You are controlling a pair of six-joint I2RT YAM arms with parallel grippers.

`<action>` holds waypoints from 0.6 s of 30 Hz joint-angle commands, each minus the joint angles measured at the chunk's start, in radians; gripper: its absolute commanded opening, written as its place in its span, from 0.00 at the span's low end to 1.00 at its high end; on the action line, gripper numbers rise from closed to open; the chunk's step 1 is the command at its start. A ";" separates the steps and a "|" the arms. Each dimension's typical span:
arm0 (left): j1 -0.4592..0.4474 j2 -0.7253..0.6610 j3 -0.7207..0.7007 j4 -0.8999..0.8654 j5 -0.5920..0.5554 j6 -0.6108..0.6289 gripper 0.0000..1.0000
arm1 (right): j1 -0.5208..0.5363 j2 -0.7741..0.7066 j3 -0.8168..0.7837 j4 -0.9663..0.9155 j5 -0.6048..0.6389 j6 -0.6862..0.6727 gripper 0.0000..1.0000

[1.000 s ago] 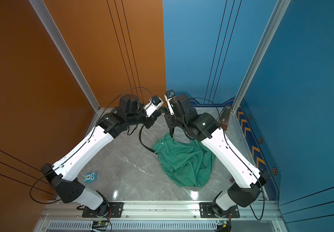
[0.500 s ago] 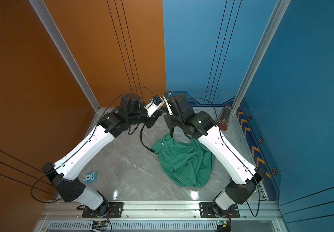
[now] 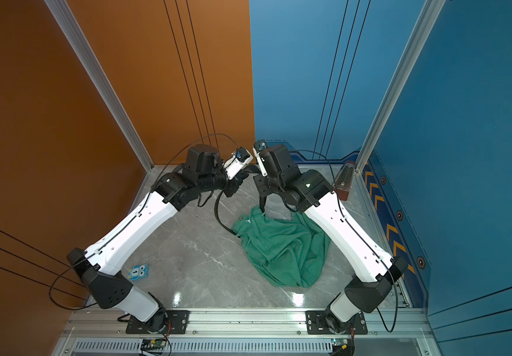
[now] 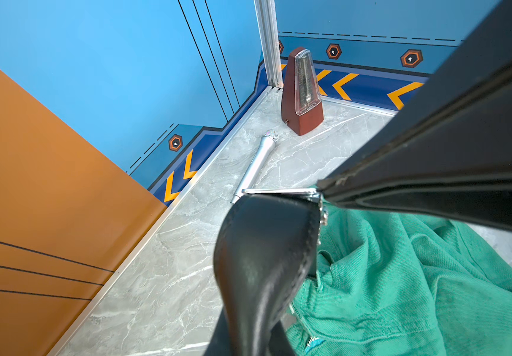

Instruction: Remove the belt from the trousers

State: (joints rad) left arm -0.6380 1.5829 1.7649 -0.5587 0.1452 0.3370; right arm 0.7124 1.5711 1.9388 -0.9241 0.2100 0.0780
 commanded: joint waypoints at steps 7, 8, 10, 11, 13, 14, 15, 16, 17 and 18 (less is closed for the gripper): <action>-0.012 -0.001 0.055 0.038 0.034 -0.003 0.00 | -0.042 -0.005 -0.036 0.037 -0.067 0.032 0.25; -0.013 0.000 0.054 0.037 0.034 -0.003 0.00 | -0.042 -0.005 -0.034 0.038 -0.070 0.030 0.26; -0.013 0.002 0.054 0.036 0.035 -0.004 0.00 | -0.044 -0.004 -0.032 0.038 -0.080 0.029 0.28; -0.014 0.002 0.054 0.037 0.035 -0.005 0.00 | -0.045 -0.003 -0.031 0.038 -0.083 0.029 0.29; -0.014 0.003 0.053 0.038 0.036 -0.006 0.00 | -0.045 0.000 -0.031 0.038 -0.094 0.027 0.33; -0.014 0.003 0.052 0.037 0.035 -0.006 0.00 | -0.045 0.001 -0.031 0.040 -0.100 0.026 0.34; -0.014 0.004 0.051 0.035 0.036 -0.006 0.00 | -0.045 0.003 -0.031 0.039 -0.105 0.026 0.35; -0.013 0.004 0.052 0.035 0.035 -0.006 0.00 | -0.045 0.004 -0.031 0.041 -0.108 0.024 0.35; -0.011 0.004 0.052 0.036 0.035 -0.006 0.00 | -0.045 0.006 -0.031 0.042 -0.110 0.023 0.34; -0.012 0.005 0.053 0.036 0.036 -0.006 0.00 | -0.045 0.009 -0.031 0.041 -0.109 0.023 0.33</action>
State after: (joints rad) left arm -0.6426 1.5925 1.7752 -0.5663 0.1497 0.3367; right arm 0.6712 1.5715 1.9156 -0.9047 0.1253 0.1009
